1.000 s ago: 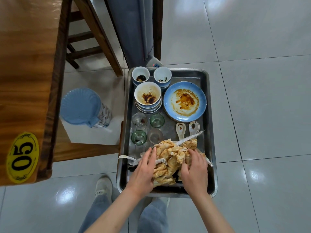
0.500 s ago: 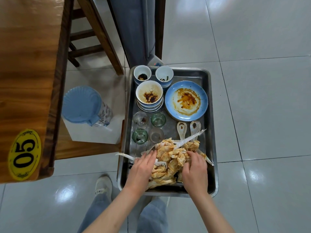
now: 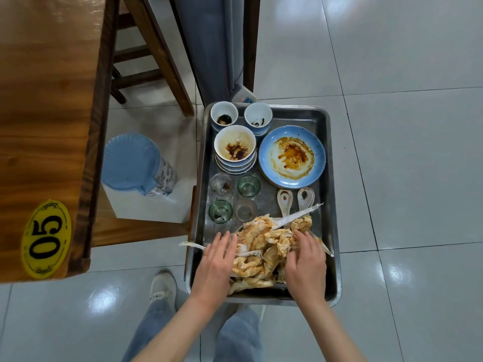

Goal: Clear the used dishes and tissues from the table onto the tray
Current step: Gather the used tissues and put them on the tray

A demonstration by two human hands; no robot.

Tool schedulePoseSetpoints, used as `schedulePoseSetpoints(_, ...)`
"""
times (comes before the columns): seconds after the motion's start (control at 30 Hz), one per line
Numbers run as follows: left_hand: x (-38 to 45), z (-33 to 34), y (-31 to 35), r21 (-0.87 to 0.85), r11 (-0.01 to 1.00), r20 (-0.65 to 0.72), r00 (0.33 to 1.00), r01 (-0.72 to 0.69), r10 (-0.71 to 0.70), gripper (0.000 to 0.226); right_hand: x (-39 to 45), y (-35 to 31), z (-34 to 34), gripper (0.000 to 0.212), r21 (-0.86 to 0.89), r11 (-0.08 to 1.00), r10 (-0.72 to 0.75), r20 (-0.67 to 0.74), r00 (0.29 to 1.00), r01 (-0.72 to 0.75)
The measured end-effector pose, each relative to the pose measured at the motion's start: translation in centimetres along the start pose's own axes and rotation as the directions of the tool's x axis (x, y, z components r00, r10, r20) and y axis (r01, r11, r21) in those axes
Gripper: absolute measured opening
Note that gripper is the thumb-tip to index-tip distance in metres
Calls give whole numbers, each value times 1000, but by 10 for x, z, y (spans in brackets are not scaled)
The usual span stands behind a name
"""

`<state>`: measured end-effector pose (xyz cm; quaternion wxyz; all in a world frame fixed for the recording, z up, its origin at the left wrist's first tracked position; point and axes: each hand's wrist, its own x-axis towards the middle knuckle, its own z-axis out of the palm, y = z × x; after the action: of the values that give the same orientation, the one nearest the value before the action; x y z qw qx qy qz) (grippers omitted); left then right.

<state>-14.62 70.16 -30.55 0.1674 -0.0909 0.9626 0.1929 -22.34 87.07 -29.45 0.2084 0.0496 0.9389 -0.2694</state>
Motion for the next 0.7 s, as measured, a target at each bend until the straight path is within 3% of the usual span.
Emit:
schedulePoseSetpoints(0.47, 10, -30, -4, 114, 993, -32, 999, 30, -26, 89, 4, -18, -14, 51, -65, 997, -35, -1, 999, 35)
schedulePoseSetpoints(0.7, 3, -55, -5, 73, 996, -10, 999, 42, -41, 70, 2, -34, -31, 53, -66, 995, -71, 2, 998, 71)
